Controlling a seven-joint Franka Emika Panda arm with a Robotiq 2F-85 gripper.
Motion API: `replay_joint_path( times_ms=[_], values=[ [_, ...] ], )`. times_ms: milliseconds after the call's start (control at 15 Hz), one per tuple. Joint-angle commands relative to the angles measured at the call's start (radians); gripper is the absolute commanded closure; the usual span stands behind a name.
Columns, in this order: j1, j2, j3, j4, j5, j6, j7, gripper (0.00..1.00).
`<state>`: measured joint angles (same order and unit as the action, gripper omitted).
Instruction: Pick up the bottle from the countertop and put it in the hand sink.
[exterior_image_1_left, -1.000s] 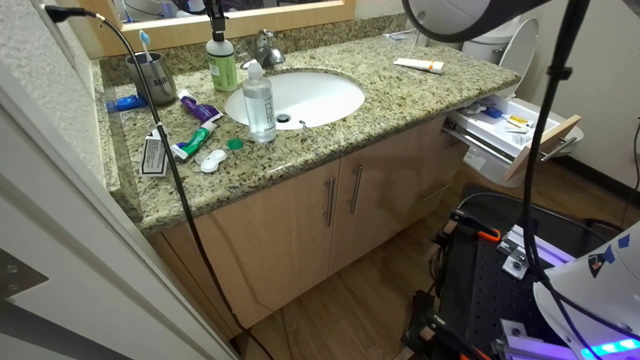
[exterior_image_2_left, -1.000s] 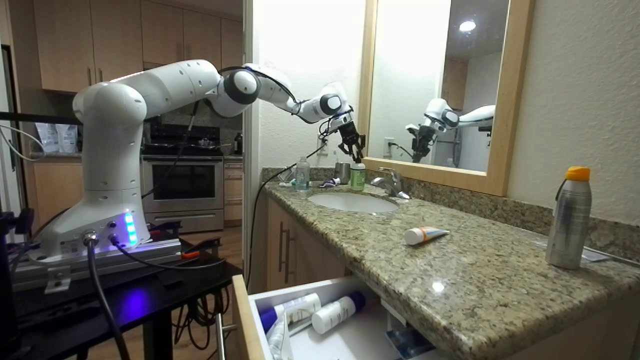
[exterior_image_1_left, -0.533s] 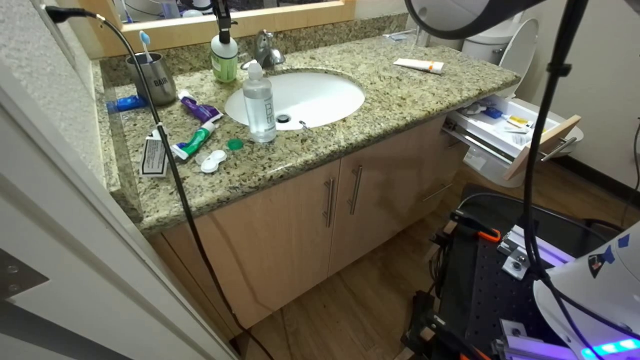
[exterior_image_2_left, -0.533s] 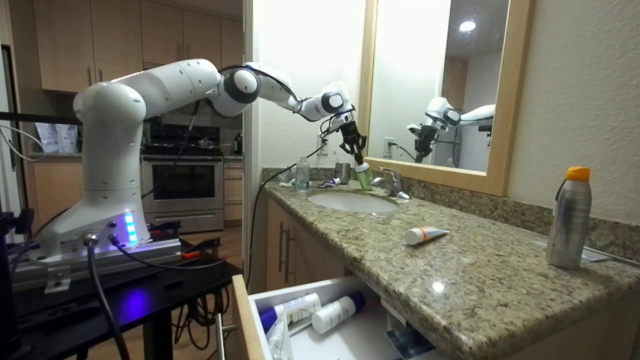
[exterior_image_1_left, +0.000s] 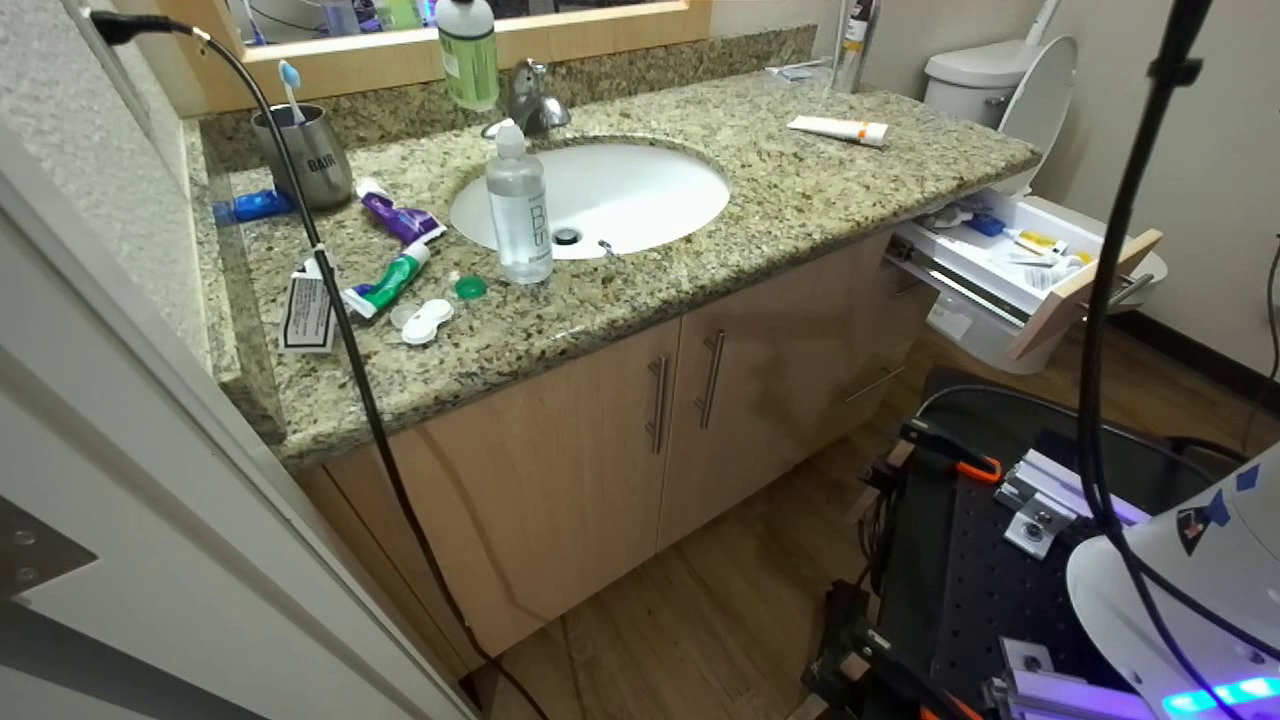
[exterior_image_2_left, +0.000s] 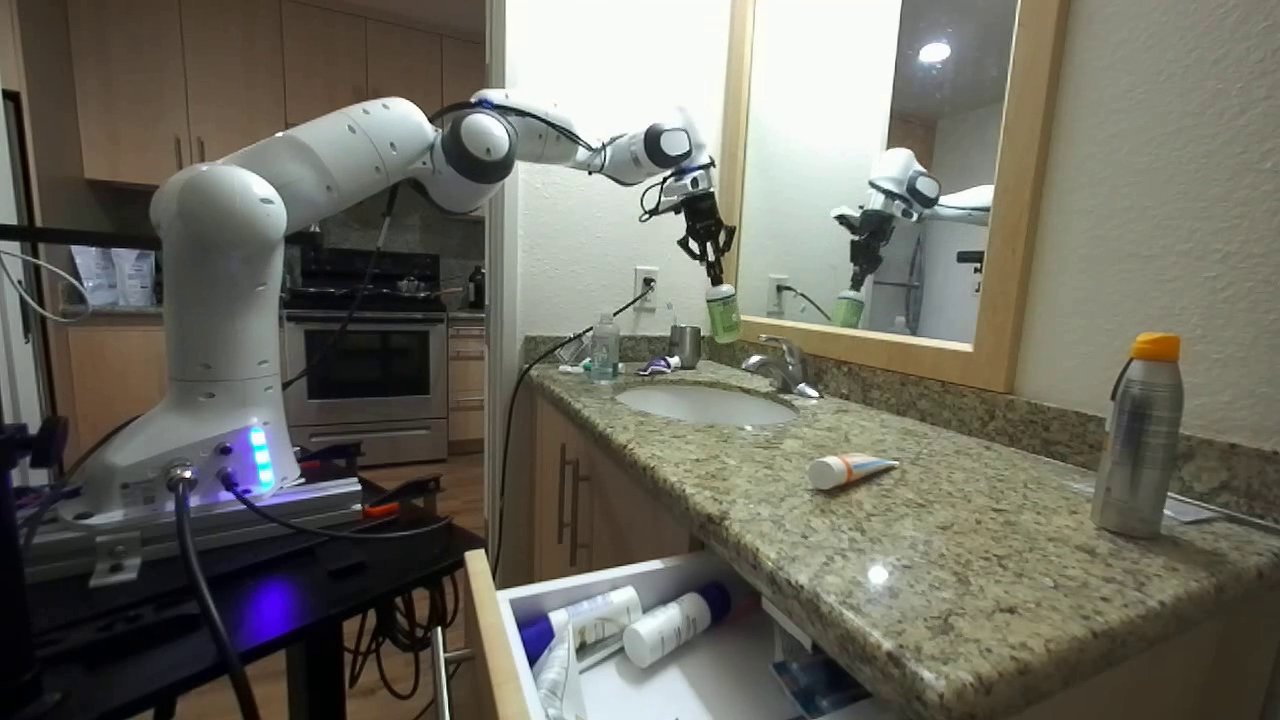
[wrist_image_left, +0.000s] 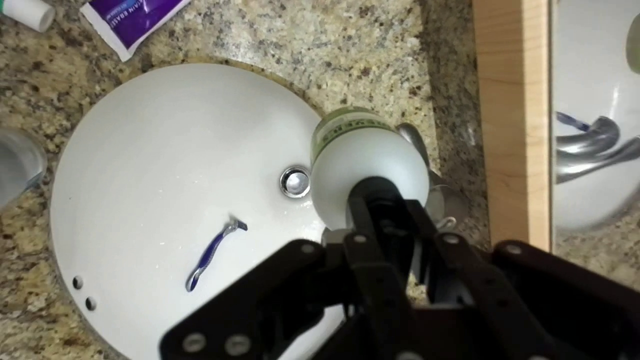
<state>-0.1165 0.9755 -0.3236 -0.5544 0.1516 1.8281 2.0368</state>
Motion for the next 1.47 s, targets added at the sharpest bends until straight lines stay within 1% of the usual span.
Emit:
replay_joint_path(
  times_ms=[0, 200, 267, 400, 667, 867, 1000, 1067, 1133, 1267, 1333, 1400],
  values=[
    [-0.063, -0.094, 0.012, 0.037, 0.044, -0.107, 0.014, 0.95],
    [-0.141, -0.147, 0.012, 0.052, 0.087, -0.168, 0.047, 0.95],
    [-0.209, -0.119, 0.084, 0.129, 0.046, -0.203, 0.09, 0.95],
    [-0.28, -0.114, 0.101, 0.149, 0.049, -0.205, 0.159, 0.95],
    [-0.412, -0.081, 0.129, 0.186, 0.046, -0.157, 0.289, 0.95],
    [-0.465, -0.048, 0.137, 0.2, 0.04, -0.117, 0.425, 0.95],
    [-0.467, -0.021, 0.136, 0.213, 0.027, -0.078, 0.543, 0.95],
    [-0.478, -0.036, 0.152, 0.21, 0.019, -0.13, 0.456, 0.53],
    [-0.479, -0.025, 0.155, 0.217, 0.011, -0.126, 0.471, 0.78],
    [-0.478, -0.019, 0.163, 0.225, 0.003, -0.129, 0.47, 0.65],
    [-0.477, -0.024, 0.164, 0.222, 0.002, -0.127, 0.469, 0.56],
    [-0.473, -0.039, 0.165, 0.197, 0.0, -0.115, 0.467, 0.53]
  ],
)
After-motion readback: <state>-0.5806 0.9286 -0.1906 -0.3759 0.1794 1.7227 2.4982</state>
